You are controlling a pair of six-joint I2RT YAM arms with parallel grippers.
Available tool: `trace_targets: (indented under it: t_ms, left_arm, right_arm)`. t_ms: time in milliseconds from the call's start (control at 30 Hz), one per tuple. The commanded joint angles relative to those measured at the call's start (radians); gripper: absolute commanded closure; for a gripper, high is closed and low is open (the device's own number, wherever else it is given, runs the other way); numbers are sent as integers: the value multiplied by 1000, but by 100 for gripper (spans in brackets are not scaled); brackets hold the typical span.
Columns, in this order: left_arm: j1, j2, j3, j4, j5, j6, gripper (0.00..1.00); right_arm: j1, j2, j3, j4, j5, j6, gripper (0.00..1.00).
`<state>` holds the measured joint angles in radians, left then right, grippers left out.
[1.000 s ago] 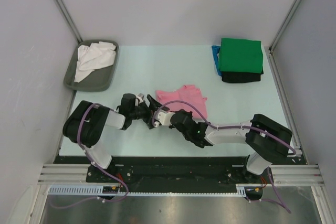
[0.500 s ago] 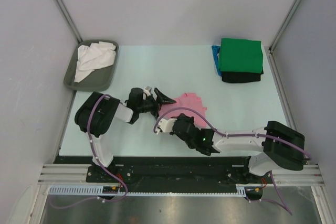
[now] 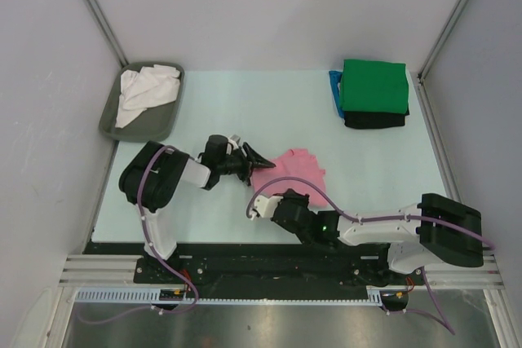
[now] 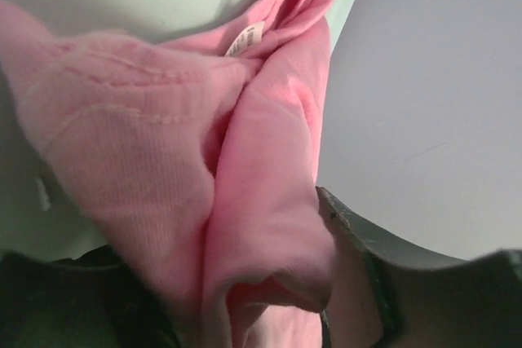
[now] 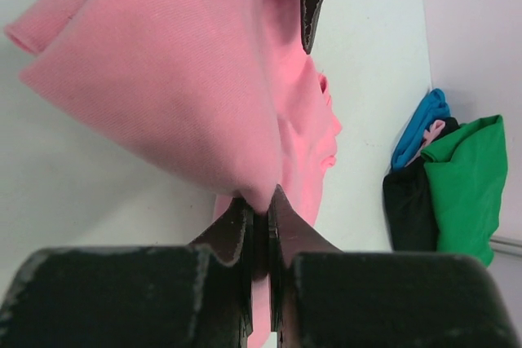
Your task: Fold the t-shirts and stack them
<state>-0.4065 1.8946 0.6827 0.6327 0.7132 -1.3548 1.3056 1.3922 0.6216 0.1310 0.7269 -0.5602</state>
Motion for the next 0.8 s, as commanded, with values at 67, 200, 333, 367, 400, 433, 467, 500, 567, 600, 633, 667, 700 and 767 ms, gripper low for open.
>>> trace_targets:
  t_ms: [67,200,333,367,400,433,467,500,567,600,633,667,700,767]
  left_arm:
    - [-32,-22,37,116,45,-27,57]
    - [-40,-45,83,121,55,-20,96]
    - [-40,-77,194,-83,19,122,100]
    - [-40,-74,228,-162,14,146,100]
    - [-40,-60,294,-192,18,163,100]
    - [-40,-48,326,-208,23,177,100]
    - [-40,-36,363,-262,25,193,100]
    - [-41,-8,442,-302,16,210,100]
    - [-41,26,520,-371,19,246,100]
    - [-44,61,596,-395,19,253,100]
    - [-46,79,630,-404,26,261,100]
    - [-49,96,665,-412,32,263,100]
    - [-58,131,743,-424,41,267,100]
    - [-74,170,823,-424,87,273,100]
  right_arm:
    - [26,-1,-6,48,40,45,100]
    - [60,10,-5,36,86,86,99]
    - [98,-4,-3,16,219,195,0]
    - [101,-10,3,4,251,216,0]
    - [101,-15,10,-10,350,244,0]
    - [101,-22,45,-42,403,347,0]
    - [98,-38,65,-148,445,403,0]
    - [92,-48,82,-212,519,472,0]
    - [80,-87,165,-492,569,784,0]
    - [70,-103,193,-596,574,895,0]
    - [63,-120,211,-685,580,1122,0]
    - [48,-143,239,-853,583,1233,0]
    - [41,-197,244,-923,600,1326,0]
    - [24,-272,247,-1069,611,1555,0]
